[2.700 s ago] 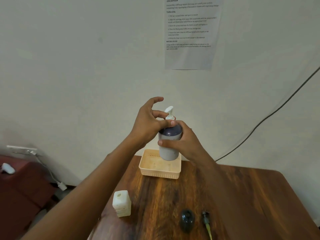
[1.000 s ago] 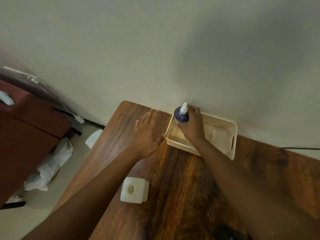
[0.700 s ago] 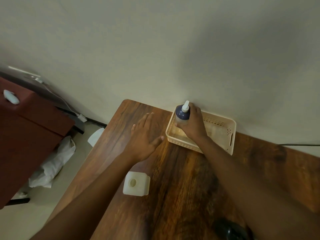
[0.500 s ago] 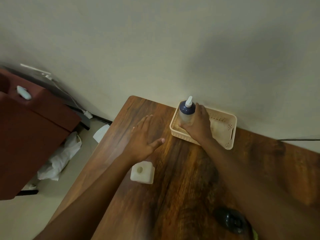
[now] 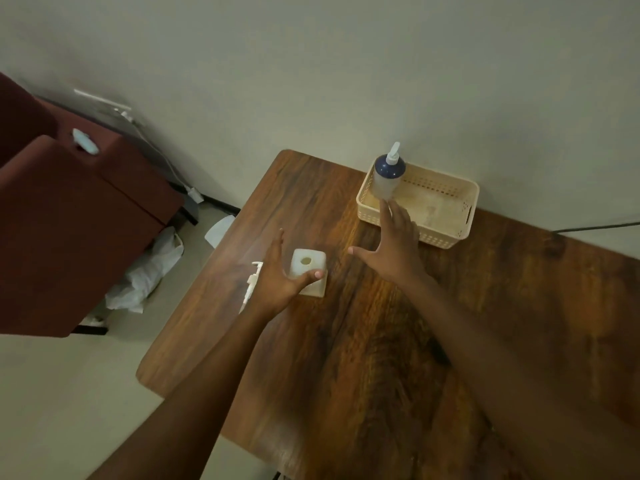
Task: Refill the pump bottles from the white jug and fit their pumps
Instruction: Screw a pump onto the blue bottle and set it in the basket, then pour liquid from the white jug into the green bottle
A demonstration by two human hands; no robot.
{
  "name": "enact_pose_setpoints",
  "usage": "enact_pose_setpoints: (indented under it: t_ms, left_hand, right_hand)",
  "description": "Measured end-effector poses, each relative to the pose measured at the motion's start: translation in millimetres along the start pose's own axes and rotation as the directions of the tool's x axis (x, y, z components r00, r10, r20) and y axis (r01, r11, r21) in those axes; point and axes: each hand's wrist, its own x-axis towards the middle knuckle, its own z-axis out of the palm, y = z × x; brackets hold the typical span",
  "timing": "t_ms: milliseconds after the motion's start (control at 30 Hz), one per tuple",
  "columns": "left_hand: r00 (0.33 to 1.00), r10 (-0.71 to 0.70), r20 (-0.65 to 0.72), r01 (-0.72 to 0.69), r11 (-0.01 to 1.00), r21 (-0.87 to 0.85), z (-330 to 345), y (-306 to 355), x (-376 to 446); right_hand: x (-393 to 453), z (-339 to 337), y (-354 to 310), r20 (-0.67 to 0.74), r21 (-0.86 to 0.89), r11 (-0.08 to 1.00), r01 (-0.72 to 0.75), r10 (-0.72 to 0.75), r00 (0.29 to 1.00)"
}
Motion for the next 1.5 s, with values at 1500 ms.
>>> enact_pose_setpoints:
  t_ms: [1500]
  left_hand:
    - [0.875,0.107,0.472,-0.027,0.985,-0.173,100.5,37.6,-27.2]
  right_hand:
    - [-213.9,-10.8,133.0,0.219,0.545,0.695,-0.469,0.423,0.879]
